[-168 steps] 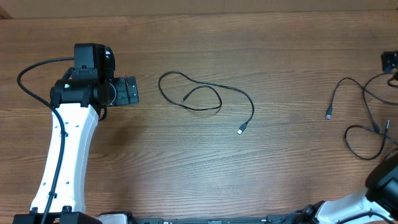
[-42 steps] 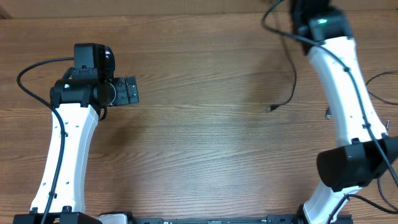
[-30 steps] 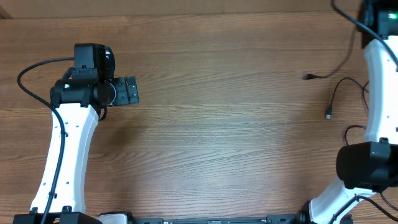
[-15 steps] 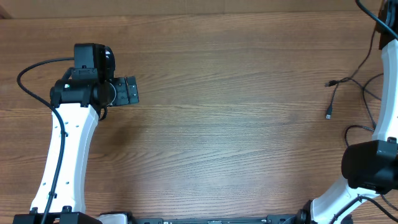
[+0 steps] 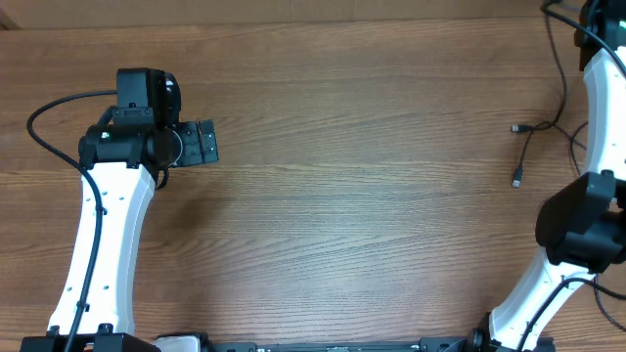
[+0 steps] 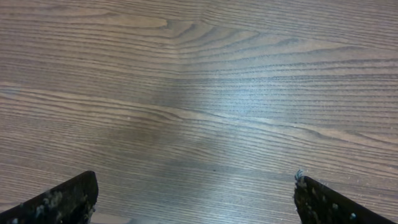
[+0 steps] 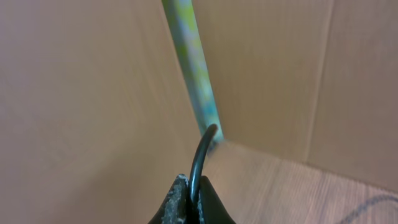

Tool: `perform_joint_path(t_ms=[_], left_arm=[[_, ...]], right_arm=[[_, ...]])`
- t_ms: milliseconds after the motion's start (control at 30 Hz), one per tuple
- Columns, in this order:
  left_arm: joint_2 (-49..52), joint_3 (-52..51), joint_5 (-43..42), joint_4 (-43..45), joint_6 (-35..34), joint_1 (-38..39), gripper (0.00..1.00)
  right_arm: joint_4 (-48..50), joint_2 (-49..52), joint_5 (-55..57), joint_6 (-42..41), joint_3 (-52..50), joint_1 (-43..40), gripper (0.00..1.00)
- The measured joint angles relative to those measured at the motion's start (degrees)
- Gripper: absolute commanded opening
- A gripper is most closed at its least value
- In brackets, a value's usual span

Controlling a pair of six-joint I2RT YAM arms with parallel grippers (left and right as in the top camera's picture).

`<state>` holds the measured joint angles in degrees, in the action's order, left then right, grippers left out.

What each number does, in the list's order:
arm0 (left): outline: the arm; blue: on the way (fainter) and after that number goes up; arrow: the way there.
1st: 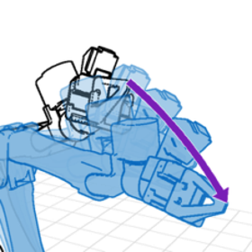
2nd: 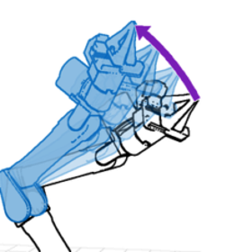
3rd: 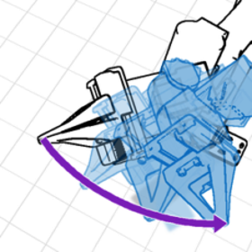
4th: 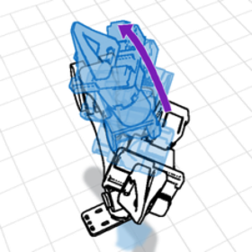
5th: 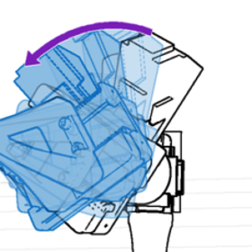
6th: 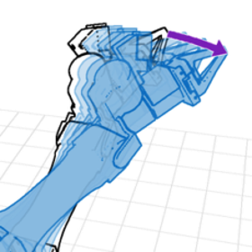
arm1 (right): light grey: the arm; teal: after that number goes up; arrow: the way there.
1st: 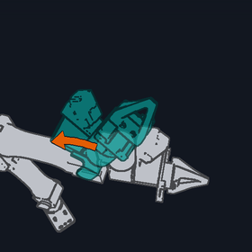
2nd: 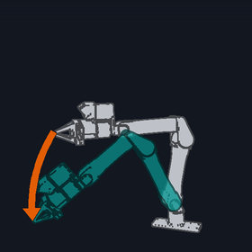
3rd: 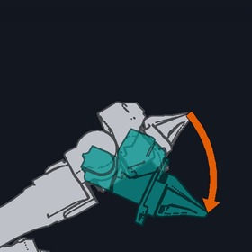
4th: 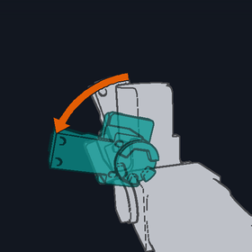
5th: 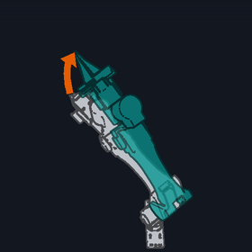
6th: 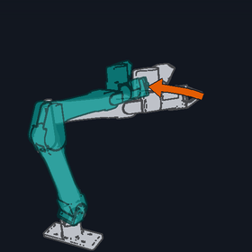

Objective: Untangle cables
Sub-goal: 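Lift the black cable and carry it to the upper right corner, then lower the cable at the upper right and release it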

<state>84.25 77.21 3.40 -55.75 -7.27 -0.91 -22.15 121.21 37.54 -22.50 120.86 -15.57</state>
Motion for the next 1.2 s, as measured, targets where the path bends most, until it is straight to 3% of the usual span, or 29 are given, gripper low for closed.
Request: perform_joint_path(t_ms=[467,567,633,733,1000,1200], left_arm=[[0.00,0.00,0.00,0.02,0.00,0.00,1.00],[-0.02,0.00,0.00,0.02,0.00,0.00,1.00],[-0.02,0.00,0.00,0.02,0.00,0.00,1.00],[0.00,0.00,0.00,0.02,0.00,0.00,1.00],[-0.02,0.00,0.00,0.02,0.00,0.00,1.00],[0.00,0.00,0.00,0.02,0.00,0.00,0.99]], right_arm=[[-13.92,6.14,-9.07,0.04,0.00,-4.66,0.06],[-14.82,7.34,-13.84,0.11,0.00,-6.25,0.25],[-15.34,8.04,-17.05,0.09,0.00,-7.32,0.49],[-16.79,8.55,-20.20,-0.11,-0.02,-8.46,0.76],[-20.15,8.57,-23.17,0.09,-0.02,-9.03,1.00],[-23.91,8.57,-25.22,0.11,-0.02,-9.03,1.00]])
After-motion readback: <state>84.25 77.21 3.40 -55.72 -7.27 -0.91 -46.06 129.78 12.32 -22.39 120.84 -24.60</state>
